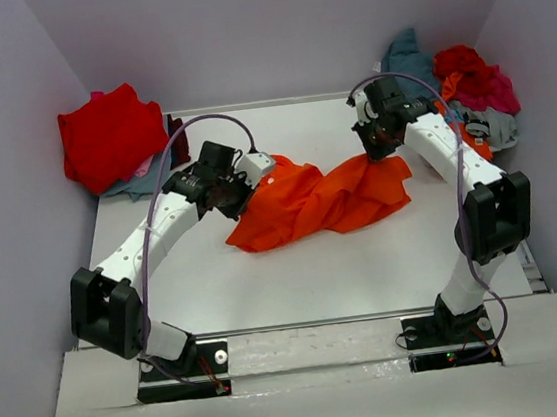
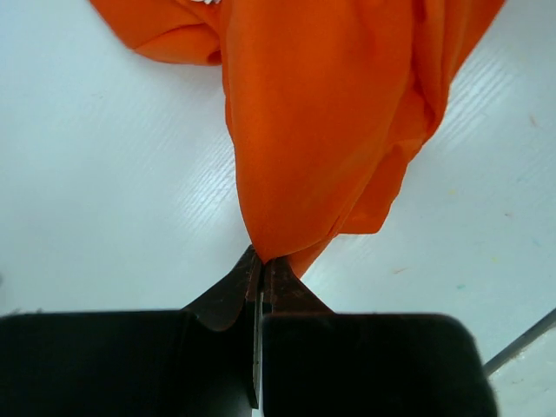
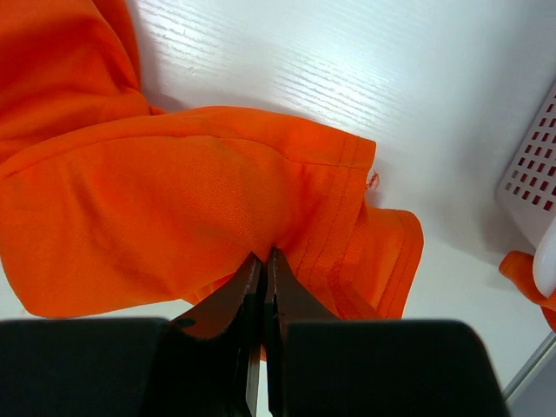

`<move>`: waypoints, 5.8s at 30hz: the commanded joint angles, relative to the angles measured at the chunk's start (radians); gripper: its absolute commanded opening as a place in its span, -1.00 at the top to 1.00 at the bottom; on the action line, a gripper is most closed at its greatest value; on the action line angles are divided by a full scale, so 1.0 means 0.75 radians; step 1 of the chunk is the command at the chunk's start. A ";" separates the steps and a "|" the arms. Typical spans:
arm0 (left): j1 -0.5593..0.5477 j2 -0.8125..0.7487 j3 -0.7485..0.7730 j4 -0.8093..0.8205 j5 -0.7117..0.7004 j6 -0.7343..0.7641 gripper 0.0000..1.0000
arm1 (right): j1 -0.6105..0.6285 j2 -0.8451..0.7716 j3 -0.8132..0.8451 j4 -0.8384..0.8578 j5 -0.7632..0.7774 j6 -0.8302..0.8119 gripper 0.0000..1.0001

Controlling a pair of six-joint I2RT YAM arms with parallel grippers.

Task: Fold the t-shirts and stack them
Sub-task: Flatten the tshirt out

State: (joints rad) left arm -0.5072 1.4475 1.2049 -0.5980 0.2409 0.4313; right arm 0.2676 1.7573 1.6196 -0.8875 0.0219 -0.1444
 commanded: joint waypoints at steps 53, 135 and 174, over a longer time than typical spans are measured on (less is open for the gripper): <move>0.247 -1.063 -0.036 -0.111 0.031 0.010 0.89 | -0.007 -1.208 -0.529 0.222 -0.095 -0.200 0.86; 0.296 -1.091 0.005 0.214 -0.151 -0.090 0.89 | -0.007 -1.194 -0.449 0.312 -0.373 -0.243 0.86; 0.308 -0.157 -0.165 0.625 -0.102 -0.148 0.89 | -0.007 -0.106 -0.270 0.437 -0.191 -0.094 -0.28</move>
State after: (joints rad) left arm -0.2794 1.2991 1.0183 -0.1898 0.1425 0.3195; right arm 0.2676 1.6093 1.3327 -0.5541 -0.1390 -0.2340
